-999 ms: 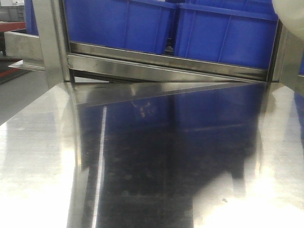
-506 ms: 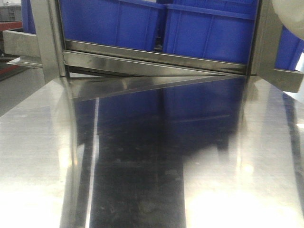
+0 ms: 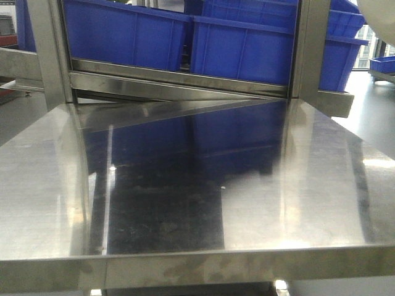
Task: Move white bin to right shelf second layer
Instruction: 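Back the base away from the shelf holding the bin in the right gripper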
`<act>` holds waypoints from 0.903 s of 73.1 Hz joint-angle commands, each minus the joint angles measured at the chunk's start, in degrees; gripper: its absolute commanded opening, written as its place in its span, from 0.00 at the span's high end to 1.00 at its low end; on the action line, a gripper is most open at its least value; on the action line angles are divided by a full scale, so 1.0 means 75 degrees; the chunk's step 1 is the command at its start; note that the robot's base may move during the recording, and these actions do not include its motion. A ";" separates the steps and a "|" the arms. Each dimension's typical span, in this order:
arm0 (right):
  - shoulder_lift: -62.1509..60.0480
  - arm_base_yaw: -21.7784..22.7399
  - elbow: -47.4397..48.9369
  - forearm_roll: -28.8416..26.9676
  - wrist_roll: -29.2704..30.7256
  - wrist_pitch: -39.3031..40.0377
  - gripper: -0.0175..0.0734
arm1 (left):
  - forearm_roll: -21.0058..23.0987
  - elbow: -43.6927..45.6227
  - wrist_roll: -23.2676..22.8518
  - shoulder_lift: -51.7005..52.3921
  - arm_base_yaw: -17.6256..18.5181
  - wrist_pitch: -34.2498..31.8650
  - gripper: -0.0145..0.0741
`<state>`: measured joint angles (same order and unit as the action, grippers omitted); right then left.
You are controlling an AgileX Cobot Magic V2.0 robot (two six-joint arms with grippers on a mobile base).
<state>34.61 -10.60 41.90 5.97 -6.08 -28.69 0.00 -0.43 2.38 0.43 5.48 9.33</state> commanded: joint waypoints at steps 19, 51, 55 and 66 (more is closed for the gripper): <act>0.0091 0.0051 0.0231 0.0083 -0.0003 0.0789 0.75 | 0.0000 -0.0281 -0.0024 0.0108 0.0046 -0.0653 0.74; 0.0091 0.0051 0.0231 0.0083 -0.0003 0.0789 0.75 | 0.0000 -0.0281 -0.0024 0.0108 0.0046 -0.0653 0.74; 0.0091 0.0051 0.0231 0.0083 -0.0003 0.0789 0.75 | 0.0000 -0.0281 -0.0024 0.0108 0.0046 -0.0653 0.74; 0.0091 0.0051 0.0231 0.0083 -0.0003 0.0789 0.75 | 0.0000 -0.0281 -0.0024 0.0108 0.0046 -0.0653 0.74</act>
<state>35.17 -10.60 41.72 5.97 -6.08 -28.52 0.00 -0.43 2.38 0.43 5.48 9.33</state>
